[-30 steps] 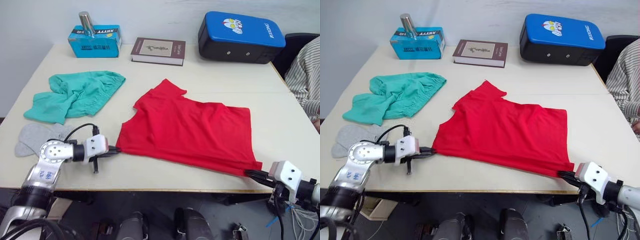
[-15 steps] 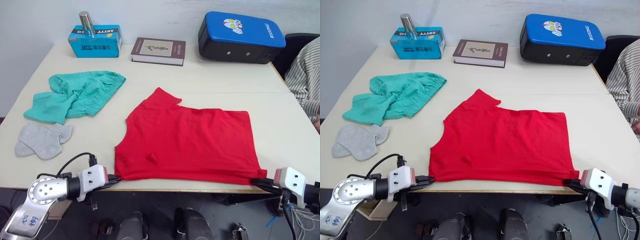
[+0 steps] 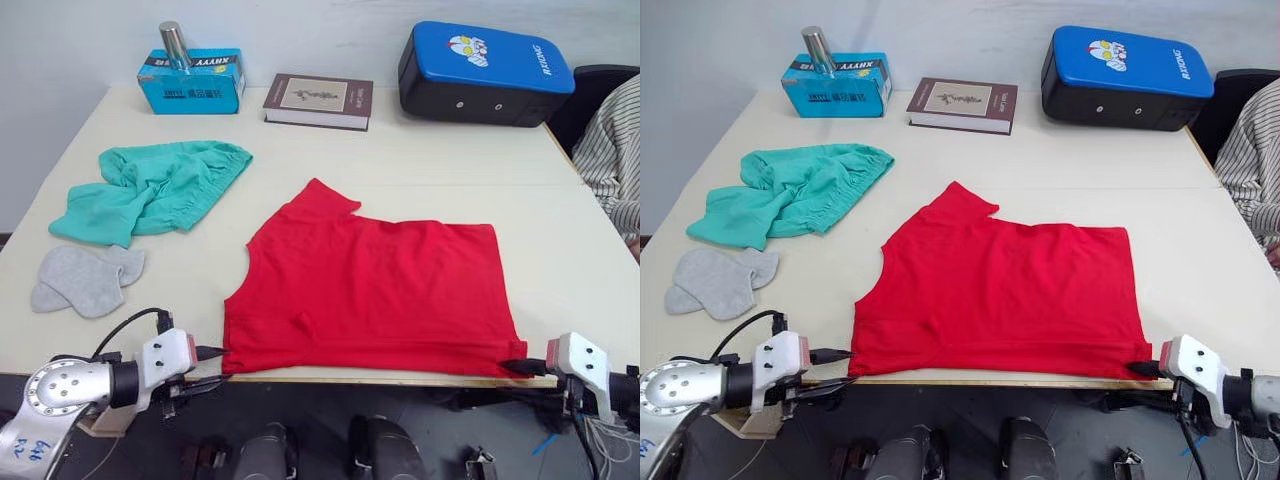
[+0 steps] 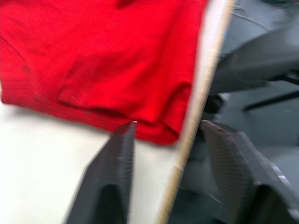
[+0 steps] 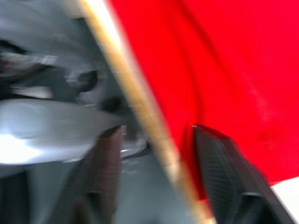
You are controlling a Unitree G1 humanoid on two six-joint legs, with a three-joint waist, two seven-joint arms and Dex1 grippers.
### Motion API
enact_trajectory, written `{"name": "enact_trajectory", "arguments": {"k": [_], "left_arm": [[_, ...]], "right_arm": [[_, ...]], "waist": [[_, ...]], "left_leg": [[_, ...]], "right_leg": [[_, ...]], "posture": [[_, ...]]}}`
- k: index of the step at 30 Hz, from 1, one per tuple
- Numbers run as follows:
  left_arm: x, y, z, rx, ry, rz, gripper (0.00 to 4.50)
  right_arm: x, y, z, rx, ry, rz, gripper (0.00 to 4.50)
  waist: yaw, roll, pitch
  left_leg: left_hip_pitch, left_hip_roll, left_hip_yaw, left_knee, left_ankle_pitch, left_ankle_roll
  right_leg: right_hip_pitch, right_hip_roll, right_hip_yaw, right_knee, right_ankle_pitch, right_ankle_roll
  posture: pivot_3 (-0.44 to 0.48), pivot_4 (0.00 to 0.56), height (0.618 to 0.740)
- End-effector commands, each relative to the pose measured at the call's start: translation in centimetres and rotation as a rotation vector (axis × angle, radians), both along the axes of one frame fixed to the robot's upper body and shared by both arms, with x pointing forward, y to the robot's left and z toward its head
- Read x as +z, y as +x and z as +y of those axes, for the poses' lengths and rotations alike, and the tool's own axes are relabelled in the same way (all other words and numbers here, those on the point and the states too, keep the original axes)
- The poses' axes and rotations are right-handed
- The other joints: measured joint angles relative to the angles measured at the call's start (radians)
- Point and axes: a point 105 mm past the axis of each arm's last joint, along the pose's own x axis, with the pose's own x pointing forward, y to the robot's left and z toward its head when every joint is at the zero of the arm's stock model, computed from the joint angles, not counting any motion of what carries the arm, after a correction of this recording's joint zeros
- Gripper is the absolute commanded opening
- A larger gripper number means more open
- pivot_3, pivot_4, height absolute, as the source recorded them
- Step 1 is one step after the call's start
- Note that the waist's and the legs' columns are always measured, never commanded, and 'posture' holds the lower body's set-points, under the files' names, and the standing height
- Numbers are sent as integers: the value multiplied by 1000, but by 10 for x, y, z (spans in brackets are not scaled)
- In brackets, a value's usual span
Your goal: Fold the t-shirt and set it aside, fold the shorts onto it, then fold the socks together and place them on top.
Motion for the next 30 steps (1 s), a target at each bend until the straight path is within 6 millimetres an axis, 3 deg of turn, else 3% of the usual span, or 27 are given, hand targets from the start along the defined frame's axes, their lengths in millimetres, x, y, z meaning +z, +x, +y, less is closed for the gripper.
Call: {"name": "enact_trajectory", "arguments": {"k": [1, 3, 5, 9, 13, 16, 22, 30], "left_arm": [[33, -10, 0, -29, -93, 108, 3436], [45, -8, 2, -14, -148, 162, 4005], [64, 25, 14, 82, -202, 104, 4486], [93, 86, 21, 207, -279, -12, 4486], [98, 147, 20, 289, -225, -84, 4486], [101, 177, 14, 299, -222, -93, 4486], [89, 230, -3, 378, -203, -90, 4486], [68, 260, -23, 537, -223, -109, 4486]], "right_arm": [[33, 3, 4, 47, 21, 21, 3627], [41, 13, -3, 28, 2, 9, 4266], [59, 52, -16, -60, -5, -120, 4500], [79, 107, -24, -134, 20, -241, 4500], [91, 165, -22, -205, 43, -344, 4500], [96, 196, -21, -289, 62, -363, 4500], [88, 230, -17, -413, 7, -338, 4500], [81, 245, -16, -544, 20, -343, 4500]], "waist": [[0, -1, 1], [-1, -2, 3], [-2, 0, 6], [0, 4, 11], [-3, 2, 12], [-6, 2, 13], [-15, -1, 14], [-33, -1, 15]], "left_leg": [[0, 0, 0, 0, 0, 0], [0, 0, 0, 0, 0, 0], [1, 0, -1, 0, 0, 0], [-3, -1, -2, 0, 5, 1], [-11, -3, 0, 1, 12, -3], [-18, -4, 9, 3, 16, -3], [-30, -7, 18, 5, 16, -3], [-29, -5, 17, 6, 19, 0]], "right_leg": [[0, 0, 0, 0, 0, 0], [0, 0, 0, 0, 0, 0], [1, 0, 0, -2, -1, -1], [-1, 1, -1, -4, 3, -1], [-9, 3, -1, 2, 3, 0], [-19, 14, -2, 8, 4, 3], [-30, 15, -2, 8, 5, 5], [-30, 13, 2, 11, 8, 9]], "posture": [[0, 150, 740], [0, 150, 740], [0, 150, 740], [0, 150, 740], [0, 150, 740], [0, 150, 740], [0, 150, 740], [0, 150, 740]]}}
